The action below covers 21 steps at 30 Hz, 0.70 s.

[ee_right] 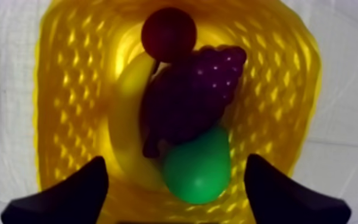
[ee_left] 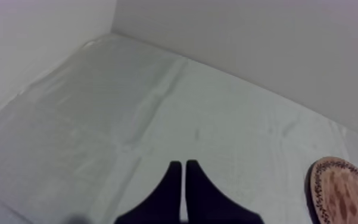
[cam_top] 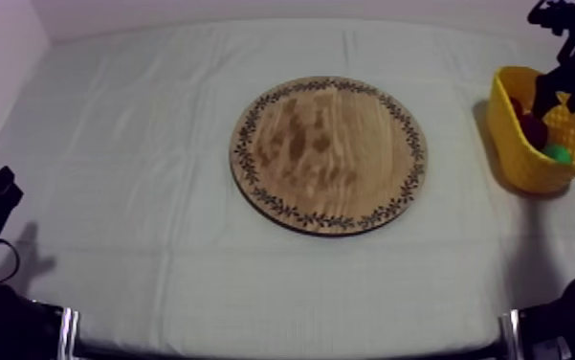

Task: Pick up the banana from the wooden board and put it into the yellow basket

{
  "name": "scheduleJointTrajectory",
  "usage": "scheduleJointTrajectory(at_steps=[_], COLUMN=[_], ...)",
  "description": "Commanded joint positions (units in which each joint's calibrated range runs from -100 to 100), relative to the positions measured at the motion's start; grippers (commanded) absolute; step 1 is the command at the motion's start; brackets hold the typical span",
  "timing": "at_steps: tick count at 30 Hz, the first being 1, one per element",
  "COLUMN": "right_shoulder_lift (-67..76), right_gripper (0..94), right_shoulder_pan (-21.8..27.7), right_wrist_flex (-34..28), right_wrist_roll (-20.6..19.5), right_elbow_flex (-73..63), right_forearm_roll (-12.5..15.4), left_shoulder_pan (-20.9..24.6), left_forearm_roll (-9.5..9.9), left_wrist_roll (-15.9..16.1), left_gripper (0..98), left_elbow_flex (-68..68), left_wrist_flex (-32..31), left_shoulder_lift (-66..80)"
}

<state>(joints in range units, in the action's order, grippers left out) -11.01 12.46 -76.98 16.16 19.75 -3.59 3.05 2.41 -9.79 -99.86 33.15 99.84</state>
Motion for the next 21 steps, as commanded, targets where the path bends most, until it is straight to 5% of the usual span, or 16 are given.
scheduleJointTrajectory(at_steps=[1,8,21], right_shoulder_lift=[1.5,10.66,33.19], right_gripper=[57.0,32.8,12.4], right_shoulder_pan=[0.16,0.4,0.05], right_wrist_flex=[-0.45,2.24,16.63], right_wrist_roll=[0.38,1.88,0.74], right_elbow_flex=[0.39,5.19,25.66], right_forearm_roll=[0.58,1.26,1.75], left_shoulder_pan=[0.02,0.02,0.02], left_forearm_roll=[0.01,0.01,0.01], left_wrist_roll=[-0.01,-0.01,-0.01], left_gripper=[0.1,0.1,0.1], left_elbow_flex=[-0.03,-0.03,-0.03], left_wrist_flex=[-0.01,-0.01,-0.01], left_shoulder_lift=[-0.02,-0.02,-0.02])
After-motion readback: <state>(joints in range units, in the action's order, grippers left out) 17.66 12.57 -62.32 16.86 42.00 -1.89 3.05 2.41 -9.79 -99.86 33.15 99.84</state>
